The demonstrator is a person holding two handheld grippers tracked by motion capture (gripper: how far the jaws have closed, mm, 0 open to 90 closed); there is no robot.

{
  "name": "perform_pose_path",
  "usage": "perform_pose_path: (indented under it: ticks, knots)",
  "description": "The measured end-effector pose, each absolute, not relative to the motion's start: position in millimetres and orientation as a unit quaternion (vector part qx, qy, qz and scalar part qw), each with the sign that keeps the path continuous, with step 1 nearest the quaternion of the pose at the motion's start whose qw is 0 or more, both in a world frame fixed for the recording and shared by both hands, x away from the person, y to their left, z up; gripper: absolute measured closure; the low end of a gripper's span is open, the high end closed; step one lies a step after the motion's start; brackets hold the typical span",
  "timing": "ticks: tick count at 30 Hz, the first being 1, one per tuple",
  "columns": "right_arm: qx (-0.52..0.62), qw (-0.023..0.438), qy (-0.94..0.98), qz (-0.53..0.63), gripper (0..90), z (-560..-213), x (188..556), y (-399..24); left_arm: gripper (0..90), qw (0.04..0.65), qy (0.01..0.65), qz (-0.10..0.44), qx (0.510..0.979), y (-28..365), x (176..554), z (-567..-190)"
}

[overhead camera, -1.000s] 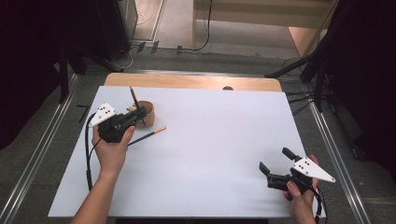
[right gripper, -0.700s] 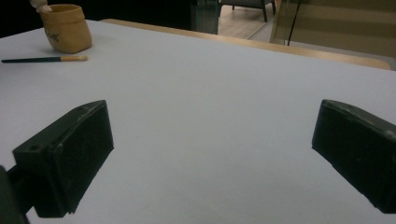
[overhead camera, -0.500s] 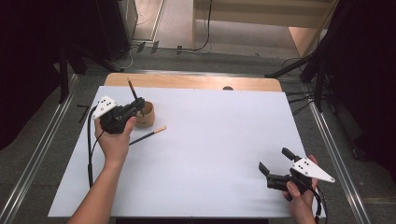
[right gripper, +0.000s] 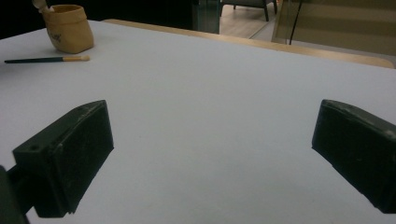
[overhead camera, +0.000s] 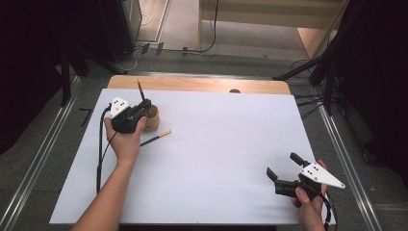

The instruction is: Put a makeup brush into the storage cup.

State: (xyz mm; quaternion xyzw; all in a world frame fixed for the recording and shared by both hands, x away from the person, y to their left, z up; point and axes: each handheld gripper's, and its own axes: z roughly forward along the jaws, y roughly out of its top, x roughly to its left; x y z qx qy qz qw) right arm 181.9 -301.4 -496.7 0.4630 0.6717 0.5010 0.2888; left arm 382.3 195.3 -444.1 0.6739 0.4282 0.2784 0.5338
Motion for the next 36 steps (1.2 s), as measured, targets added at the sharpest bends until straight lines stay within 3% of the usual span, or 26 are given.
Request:
perform_pose_path:
  ticks: [25,36]
  knots:
    - [0.466,0.286,0.670,0.502,0.0,-497.9,182.0,-302.3,84.8,0.480,0.462,0.306,0.680,179.3,396.8,-470.1]
    - [0.465,0.287,0.670,0.502,0.0,-497.5,181.9,-302.6,83.0,0.475,0.470,0.286,0.687,174.4,395.9,-472.2]
